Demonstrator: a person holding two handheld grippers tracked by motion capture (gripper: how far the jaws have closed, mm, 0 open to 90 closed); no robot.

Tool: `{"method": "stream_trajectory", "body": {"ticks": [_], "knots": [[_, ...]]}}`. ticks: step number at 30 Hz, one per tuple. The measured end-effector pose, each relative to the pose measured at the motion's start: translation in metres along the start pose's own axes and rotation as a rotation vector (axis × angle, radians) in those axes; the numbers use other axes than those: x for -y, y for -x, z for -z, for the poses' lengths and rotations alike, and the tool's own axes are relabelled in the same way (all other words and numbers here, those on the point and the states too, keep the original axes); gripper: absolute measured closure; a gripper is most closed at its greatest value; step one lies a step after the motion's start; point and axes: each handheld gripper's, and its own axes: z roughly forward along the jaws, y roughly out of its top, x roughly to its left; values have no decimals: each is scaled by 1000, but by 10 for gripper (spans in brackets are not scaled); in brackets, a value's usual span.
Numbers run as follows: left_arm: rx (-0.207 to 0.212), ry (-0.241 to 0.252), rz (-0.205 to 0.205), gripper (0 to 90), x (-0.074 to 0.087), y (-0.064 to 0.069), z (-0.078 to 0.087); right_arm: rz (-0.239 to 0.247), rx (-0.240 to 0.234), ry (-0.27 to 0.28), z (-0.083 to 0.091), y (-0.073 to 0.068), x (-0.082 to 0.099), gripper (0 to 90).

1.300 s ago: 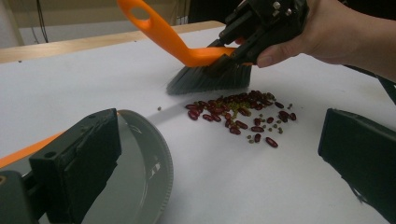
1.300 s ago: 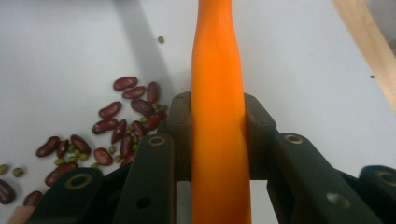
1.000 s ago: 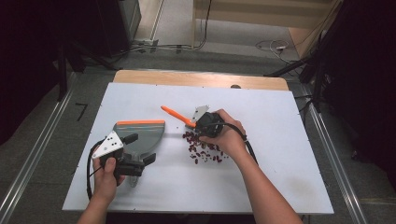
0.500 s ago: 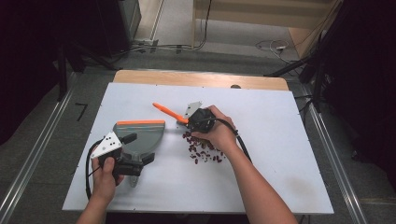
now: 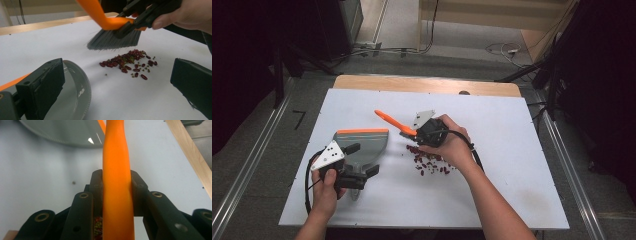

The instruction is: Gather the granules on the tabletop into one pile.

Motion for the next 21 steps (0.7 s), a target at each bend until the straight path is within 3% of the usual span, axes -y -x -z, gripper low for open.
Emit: {"method": "stream_trajectory", "body": {"ticks": [1, 2, 5, 7, 10, 14, 17, 18, 21], "knots": [[-1, 1, 0, 0, 0, -1, 0, -46, -5, -6, 2, -3, -2, 685], [-1, 1, -1, 0, 0, -1, 0, -130, -33, -6, 5, -6, -4, 685], [-3, -1, -1, 0, 1, -1, 0, -321, -106, 5, 6, -17, -7, 685], [0, -1, -1, 0, 1, -1, 0, -398, -142, -9, 1, -25, -8, 685], [3, -3, -3, 0, 0, -1, 0, -455, -190, -37, -14, -36, -6, 685], [3, 1, -2, 0, 0, 0, 0, -521, -193, -54, -30, -41, -3, 685], [3, 2, -1, 0, 0, 0, 1, -552, -141, -61, -36, -38, 2, 686], [2, 1, -1, 0, 0, 0, 1, -587, -141, -62, -37, -33, 5, 687], [2, 1, -1, 0, 0, -1, 2, -633, -121, -64, -36, -25, 13, 685]]}}
